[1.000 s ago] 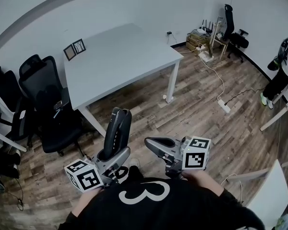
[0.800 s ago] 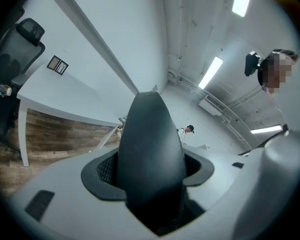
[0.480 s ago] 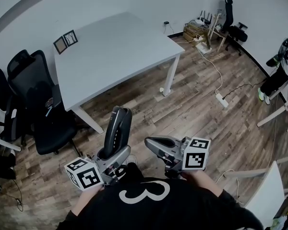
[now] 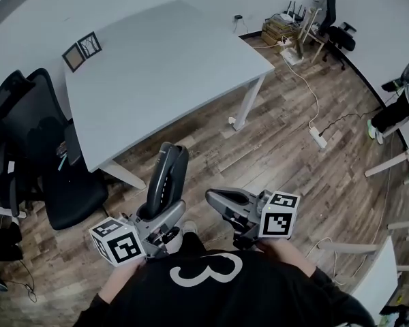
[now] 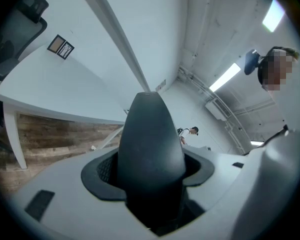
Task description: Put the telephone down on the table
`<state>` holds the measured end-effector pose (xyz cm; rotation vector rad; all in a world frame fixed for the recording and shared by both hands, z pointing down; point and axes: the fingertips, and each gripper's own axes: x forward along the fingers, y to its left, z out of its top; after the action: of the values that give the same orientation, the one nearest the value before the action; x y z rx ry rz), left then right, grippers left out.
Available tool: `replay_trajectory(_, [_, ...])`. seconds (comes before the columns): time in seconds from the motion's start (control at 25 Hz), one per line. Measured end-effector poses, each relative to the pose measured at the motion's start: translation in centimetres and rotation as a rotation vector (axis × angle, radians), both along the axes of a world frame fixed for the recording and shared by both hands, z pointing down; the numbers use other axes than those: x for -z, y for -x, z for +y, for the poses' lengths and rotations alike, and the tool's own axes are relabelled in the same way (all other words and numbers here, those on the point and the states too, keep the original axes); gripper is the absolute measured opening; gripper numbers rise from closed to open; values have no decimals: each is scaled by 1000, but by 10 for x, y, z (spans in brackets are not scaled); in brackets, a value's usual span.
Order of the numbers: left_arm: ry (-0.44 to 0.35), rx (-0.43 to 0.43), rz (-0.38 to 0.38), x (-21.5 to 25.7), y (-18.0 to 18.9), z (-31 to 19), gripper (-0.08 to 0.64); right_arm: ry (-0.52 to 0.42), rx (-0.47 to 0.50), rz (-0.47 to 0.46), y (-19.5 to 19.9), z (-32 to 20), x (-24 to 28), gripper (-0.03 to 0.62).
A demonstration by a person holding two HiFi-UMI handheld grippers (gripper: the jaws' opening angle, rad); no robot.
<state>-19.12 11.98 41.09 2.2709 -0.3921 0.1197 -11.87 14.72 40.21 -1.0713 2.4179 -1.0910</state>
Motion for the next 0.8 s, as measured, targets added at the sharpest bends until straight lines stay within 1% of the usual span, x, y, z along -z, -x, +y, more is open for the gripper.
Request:
replay_trajectory(0.4, [2, 0, 27, -1, 12, -90, 290, 35, -2, 40, 10, -85, -3, 9])
replay_trajectory(0.64, [-30, -11, 41, 6, 13, -133, 290, 4, -8, 57, 16, -124, 6, 9])
replay_trajectory(0.8, [-44, -17, 52, 11, 7, -145, 290, -14, -1, 68, 16, -133, 14, 9])
